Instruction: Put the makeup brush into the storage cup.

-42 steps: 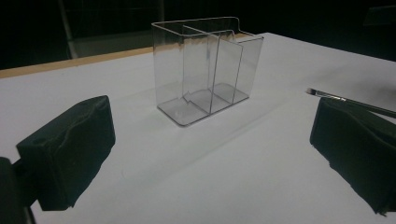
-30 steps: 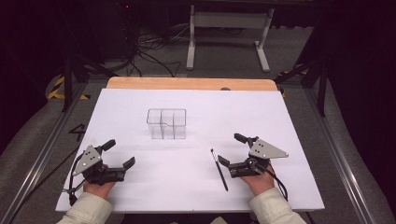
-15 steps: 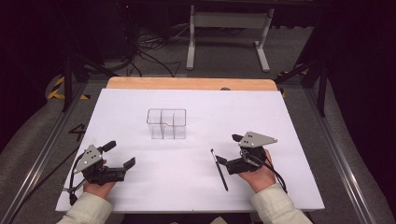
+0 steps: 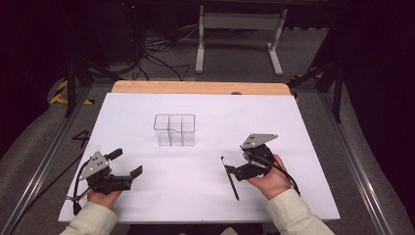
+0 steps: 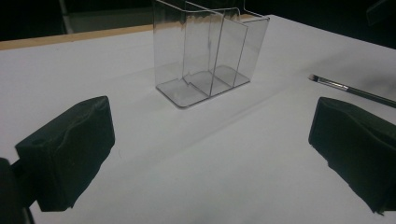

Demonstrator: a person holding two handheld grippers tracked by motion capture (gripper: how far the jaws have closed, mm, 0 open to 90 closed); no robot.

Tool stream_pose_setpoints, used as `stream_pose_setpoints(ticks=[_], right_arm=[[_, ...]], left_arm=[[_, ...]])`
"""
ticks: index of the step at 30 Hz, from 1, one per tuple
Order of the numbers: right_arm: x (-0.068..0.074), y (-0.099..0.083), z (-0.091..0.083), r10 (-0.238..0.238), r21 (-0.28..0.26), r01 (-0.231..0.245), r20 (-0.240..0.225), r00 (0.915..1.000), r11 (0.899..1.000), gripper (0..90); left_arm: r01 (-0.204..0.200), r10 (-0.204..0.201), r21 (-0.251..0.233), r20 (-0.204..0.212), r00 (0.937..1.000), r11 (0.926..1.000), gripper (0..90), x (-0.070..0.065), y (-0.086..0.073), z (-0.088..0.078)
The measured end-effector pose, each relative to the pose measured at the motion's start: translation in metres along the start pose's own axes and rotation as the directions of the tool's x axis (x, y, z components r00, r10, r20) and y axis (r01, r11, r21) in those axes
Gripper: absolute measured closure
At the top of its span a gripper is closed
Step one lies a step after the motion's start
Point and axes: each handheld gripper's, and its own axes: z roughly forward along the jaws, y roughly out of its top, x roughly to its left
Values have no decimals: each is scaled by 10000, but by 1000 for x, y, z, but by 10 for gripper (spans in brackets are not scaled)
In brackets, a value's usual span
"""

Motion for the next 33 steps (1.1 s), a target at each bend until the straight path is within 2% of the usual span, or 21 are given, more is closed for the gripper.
stream_pose_setpoints(ticks=[3, 4, 9, 14, 18, 26, 27, 33], right_arm=[[1, 5, 1, -110, 580, 104, 100, 9999, 9983, 144], [1, 6, 1, -213, 645, 202, 160, 9996, 9977, 152], [1, 8, 3, -80, 909, 68, 124, 9999, 9958, 158], [1, 12, 5, -62, 1493, 67, -37, 10000, 9888, 157], [1, 13, 7, -29, 1721, 40, -67, 10000, 9851, 157], [3, 11, 19, -12, 2741, 81, -253, 9997, 9617, 158], [3, 11, 19, -12, 2741, 81, -253, 9997, 9617, 158], [6, 10, 26, 39, 3347, 90, -379, 9993, 9423, 207]], left_arm=[[-19, 19, 36, 5, 10000, 10000, 9, 1, 0, 0], [13, -13, 35, 29, 10000, 10000, 9, 1, 0, 0], [1, -1, 33, -5, 10000, 10000, 9, 1, 0, 0], [-20, 20, 41, -1, 10000, 10000, 8, 1, 0, 0], [14, -14, 41, 24, 10000, 10000, 8, 1, 0, 0], [35, -36, 94, 52, 10000, 10000, 8, 1, 0, 0], [35, -36, 94, 52, 10000, 10000, 8, 1, 0, 0], [68, -69, 87, 96, 9999, 9999, 8, 0, 0, 0]])
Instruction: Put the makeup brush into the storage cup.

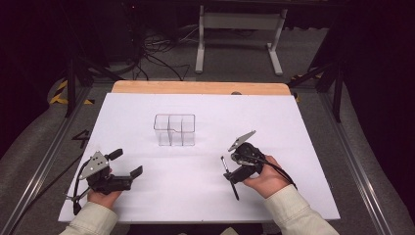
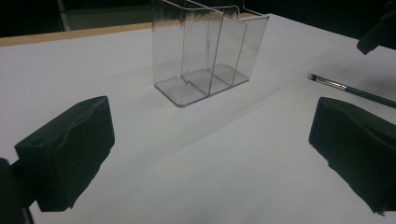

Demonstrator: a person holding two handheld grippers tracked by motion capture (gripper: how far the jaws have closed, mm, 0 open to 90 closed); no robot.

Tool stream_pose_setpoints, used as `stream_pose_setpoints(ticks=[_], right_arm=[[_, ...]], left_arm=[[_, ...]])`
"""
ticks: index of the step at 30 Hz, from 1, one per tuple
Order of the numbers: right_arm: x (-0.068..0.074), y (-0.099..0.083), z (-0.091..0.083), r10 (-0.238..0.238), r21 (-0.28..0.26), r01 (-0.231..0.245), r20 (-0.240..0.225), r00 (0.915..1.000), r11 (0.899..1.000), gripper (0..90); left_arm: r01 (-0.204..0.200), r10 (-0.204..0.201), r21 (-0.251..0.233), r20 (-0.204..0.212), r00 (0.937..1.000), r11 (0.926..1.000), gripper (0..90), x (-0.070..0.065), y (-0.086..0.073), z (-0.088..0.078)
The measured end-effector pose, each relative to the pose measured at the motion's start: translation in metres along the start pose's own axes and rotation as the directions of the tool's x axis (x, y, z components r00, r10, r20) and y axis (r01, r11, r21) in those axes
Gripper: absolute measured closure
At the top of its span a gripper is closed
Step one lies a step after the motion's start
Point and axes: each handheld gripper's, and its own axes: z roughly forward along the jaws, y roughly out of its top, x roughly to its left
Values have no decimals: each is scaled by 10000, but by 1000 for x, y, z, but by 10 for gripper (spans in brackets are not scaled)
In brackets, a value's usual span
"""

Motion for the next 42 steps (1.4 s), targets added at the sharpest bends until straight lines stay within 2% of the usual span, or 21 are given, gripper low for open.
stream_pose_setpoints(ticks=[7, 10, 13, 17, 25, 26, 29, 35, 38, 41, 42], right_arm=[[2, 1, 9, -60, 798, 75, -191, 9998, 9968, 245], [3, 1, 12, -77, 961, 97, -212, 9997, 9953, 276], [4, 1, 16, -48, 1344, 93, -336, 9994, 9909, 329], [4, 1, 20, -50, 1613, 112, -389, 9992, 9868, 358], [5, 4, 30, -32, 2178, 90, -270, 9996, 9759, 472], [5, 4, 34, -65, 2383, 119, -236, 9997, 9711, 501], [5, 4, 34, -110, 2415, 139, -136, 9998, 9703, 523], [11, 5, 34, -336, 2747, 276, 172, 9993, 9611, 619], [13, 5, 34, -307, 2839, 240, 191, 9993, 9586, 659], [15, 6, 35, -400, 2925, 340, 146, 9991, 9557, 745], [15, 6, 35, -400, 2925, 340, 146, 9991, 9557, 745]], left_arm=[[26, -26, 18, 1, 10000, 10000, 8, 0, 0, 1], [1, -2, 62, 16, 10000, 10000, 8, 0, 0, 1], [7, -8, 57, 19, 10000, 10000, 9, 0, 0, 1], [-2, 2, 69, 29, 10000, 10000, 9, 0, 0, 1], [24, -25, 100, 111, 9999, 9999, 11, 0, 0, 1], [19, -20, 103, 110, 9999, 9999, 11, 0, 0, 1], [6, -7, 98, 102, 9999, 10000, 11, 0, 0, 1], [24, -25, 123, 101, 9999, 9999, 12, 0, 0, 1], [12, -13, 135, 81, 10000, 9999, 13, 0, 0, 1], [-9, 8, 122, 57, 10000, 9999, 17, 0, 0, 1], [-12, 12, 123, 47, 10000, 9999, 17, 0, 0, 1]])
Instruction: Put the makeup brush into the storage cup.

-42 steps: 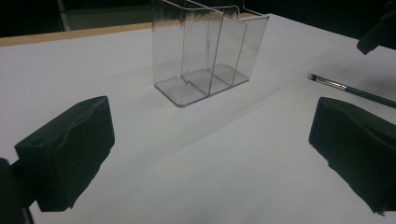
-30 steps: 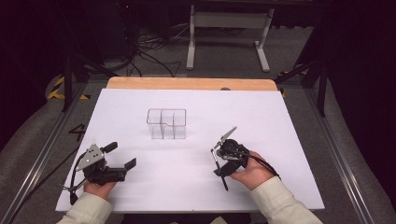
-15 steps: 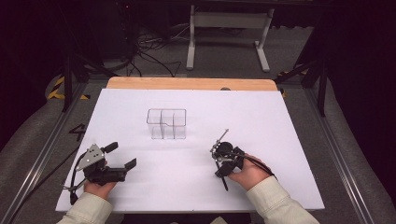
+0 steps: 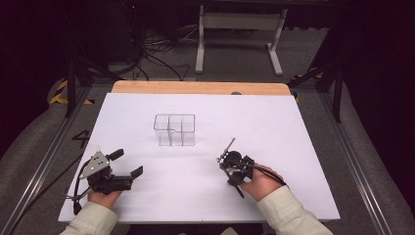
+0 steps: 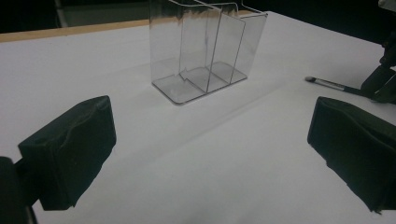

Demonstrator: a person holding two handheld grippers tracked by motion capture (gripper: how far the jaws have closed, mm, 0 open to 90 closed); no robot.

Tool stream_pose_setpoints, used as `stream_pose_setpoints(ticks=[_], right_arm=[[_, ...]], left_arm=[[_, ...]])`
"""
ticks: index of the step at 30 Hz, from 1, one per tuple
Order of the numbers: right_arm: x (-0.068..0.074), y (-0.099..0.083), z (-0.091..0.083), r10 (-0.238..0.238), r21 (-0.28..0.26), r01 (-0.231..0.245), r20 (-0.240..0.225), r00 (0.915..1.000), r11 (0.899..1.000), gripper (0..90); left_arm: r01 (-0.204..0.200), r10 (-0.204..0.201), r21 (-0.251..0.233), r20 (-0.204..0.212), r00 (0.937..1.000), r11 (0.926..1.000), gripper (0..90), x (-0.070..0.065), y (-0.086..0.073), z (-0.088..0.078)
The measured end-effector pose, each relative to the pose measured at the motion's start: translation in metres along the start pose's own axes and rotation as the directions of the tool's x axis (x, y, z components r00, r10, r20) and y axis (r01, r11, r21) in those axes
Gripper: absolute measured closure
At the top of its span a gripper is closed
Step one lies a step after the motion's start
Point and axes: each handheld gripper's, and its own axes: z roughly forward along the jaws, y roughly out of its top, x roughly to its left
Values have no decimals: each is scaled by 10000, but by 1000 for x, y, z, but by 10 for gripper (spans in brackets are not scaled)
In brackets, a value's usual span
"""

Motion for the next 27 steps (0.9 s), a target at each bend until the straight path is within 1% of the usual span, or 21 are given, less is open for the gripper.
stream_pose_setpoints(ticks=[4, 6, 9, 11, 12, 14, 16, 17, 18, 19, 21, 23, 25, 26, 27], right_arm=[[0, 0, 0, -40, 5, 40, -48, 10000, 10000, 838], [1, 0, 0, -75, 54, 75, -21, 10000, 10000, 839], [0, 0, 0, -99, 37, 99, -60, 9999, 9999, 842], [0, 0, 0, -113, 29, 113, -68, 9999, 9999, 842], [0, 0, 0, -130, -2, 130, -97, 9999, 9999, 843], [0, 0, 0, -171, -32, 170, -110, 9998, 9999, 844], [0, -1, 0, -198, -87, 197, -75, 9998, 9998, 844], [0, -1, 0, -221, -103, 220, -61, 9997, 9997, 844], [0, -1, -1, -248, -121, 247, -64, 9997, 9996, 844], [0, -2, -1, -250, -186, 248, -105, 9996, 9995, 844], [1, -3, -6, -231, -397, 227, -112, 9997, 9990, 844], [0, -4, -9, -247, -604, 237, -158, 9996, 9979, 844], [-1, -5, -13, -188, -852, 172, -178, 9997, 9962, 844], [-2, -6, -16, -231, -1021, 203, -265, 9994, 9946, 844], [-2, -7, -19, -251, -1171, 219, -254, 9994, 9929, 844]], left_arm=[[16, -16, -1, 14, 10000, 10000, 20, -1, 0, 0], [29, -30, 32, 47, 10000, 10000, 22, 0, 0, 0], [129, -130, 126, 113, 9999, 9998, 69, -1, 1, -1], [124, -126, 145, 185, 9997, 9998, 71, -1, 2, -1], [285, -289, 177, 234, 9993, 9994, 73, -1, 2, -1], [406, -411, 162, 359, 9985, 9990, 73, -1, 3, 0], [505, -512, 163, 479, 9975, 9986, 62, -1, 5, 0], [479, -487, 159, 523, 9974, 9987, 58, -1, 5, 0], [470, -478, 154, 621, 9969, 9988, 53, -2, 6, 0], [491, -485, -40, 952, 9943, 9988, 45, -3, 7, 0], [404, -388, -133, 1040, 9938, 9991, 48, -4, 10, -1], [377, -353, -168, 1231, 9918, 9991, 63, -6, 12, -2], [380, -342, -223, 1492, 9882, 9990, 75, -8, 17, -1], [378, -327, -289, 1593, 9867, 9989, 82, -9, 19, -1], [404, -344, -313, 1720, 9845, 9987, 86, -10, 21, -1]])
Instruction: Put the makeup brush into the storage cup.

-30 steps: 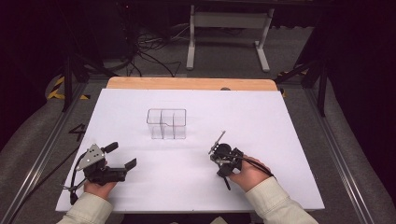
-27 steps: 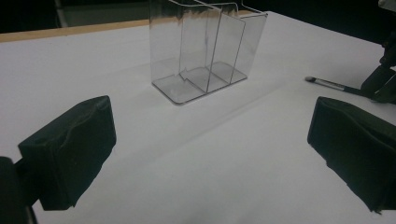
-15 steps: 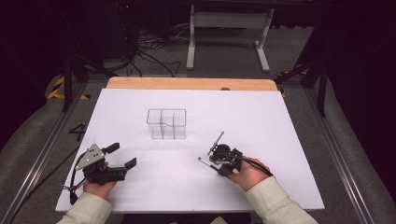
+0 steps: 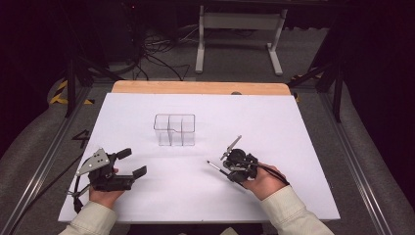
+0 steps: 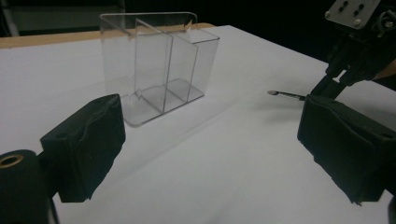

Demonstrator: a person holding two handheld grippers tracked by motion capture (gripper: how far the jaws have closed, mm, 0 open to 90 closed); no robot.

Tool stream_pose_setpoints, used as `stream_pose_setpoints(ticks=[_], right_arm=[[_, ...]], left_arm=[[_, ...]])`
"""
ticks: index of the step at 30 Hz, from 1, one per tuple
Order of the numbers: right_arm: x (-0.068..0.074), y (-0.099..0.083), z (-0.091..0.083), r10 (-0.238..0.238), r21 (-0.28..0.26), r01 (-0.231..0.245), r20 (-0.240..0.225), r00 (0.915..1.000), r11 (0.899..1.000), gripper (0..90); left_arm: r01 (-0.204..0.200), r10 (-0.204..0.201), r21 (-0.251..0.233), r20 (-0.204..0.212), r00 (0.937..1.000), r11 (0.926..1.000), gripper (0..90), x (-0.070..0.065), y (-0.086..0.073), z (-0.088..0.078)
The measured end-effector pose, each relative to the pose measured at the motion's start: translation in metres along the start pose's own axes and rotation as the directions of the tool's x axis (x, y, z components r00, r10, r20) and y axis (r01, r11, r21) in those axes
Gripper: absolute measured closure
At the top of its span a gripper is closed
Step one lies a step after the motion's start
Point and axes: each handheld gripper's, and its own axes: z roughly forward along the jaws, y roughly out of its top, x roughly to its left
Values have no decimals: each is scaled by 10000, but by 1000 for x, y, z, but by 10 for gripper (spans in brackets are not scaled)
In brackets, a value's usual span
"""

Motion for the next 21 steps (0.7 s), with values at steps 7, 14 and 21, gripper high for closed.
stream_pose_setpoints(ticks=[7, 14, 21], right_arm=[[-2, -4, -17, 5, -1347, -13, -60, 10000, 9909, 844], [-4, -10, -34, -199, -2956, 154, -123, 9997, 9552, 844], [-1, -15, -47, -447, -4748, 342, -108, 9989, 8794, 844]], left_arm=[[3, 26, -460, 622, 9981, 9989, 107, -4, 14, -2], [-136, 197, -561, 1096, 9938, 9983, 97, -10, 28, 4], [-291, 396, -714, 1508, 9878, 9970, 92, -18, 45, 11]])
